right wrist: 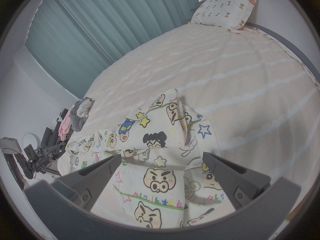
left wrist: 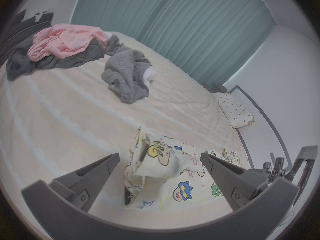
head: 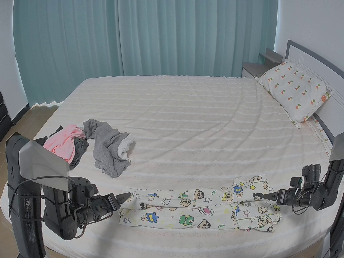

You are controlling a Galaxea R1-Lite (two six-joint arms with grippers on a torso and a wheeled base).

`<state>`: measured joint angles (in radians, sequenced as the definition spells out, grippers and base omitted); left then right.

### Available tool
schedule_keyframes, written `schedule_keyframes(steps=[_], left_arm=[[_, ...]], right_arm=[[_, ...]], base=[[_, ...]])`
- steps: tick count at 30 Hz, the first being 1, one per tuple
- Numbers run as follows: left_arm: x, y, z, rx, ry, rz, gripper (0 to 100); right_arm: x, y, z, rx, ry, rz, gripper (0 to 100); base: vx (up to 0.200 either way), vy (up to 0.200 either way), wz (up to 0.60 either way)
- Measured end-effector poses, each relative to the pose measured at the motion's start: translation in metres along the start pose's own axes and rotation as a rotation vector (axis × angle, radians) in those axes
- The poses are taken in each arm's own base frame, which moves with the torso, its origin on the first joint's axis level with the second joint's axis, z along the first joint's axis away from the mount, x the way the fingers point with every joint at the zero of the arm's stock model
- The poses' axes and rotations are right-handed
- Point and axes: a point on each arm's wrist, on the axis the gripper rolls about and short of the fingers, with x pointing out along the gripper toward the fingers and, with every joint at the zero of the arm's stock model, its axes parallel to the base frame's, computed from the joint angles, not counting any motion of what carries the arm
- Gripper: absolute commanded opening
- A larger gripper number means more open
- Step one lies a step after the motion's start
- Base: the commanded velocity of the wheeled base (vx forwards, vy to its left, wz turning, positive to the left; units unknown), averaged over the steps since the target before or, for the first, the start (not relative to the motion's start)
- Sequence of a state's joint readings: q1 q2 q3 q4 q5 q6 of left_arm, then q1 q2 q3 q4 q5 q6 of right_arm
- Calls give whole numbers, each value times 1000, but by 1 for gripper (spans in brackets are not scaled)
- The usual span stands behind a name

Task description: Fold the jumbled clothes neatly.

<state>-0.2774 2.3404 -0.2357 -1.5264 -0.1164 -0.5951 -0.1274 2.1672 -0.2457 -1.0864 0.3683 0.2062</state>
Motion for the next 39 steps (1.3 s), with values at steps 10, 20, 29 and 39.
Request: schedule_keyframes(steps=[10,20,29,39], left_arm=[[35,3,-2,98,159,113,100],[59,-3,8,134,196,166,100],[63,-9,0,219,278,192,100],[74,-21,3,285,264,260,0]], right_arm=[[-27,24,-5,91,-111,78,100],[-34,34,-15,84,-134,119,100],[-32,33,-18,89,-116,113,100],[-31,32,-18,90,-114,107,100]], base=[[0,0,0],[0,0,0],[0,0,0],[0,0,0]])
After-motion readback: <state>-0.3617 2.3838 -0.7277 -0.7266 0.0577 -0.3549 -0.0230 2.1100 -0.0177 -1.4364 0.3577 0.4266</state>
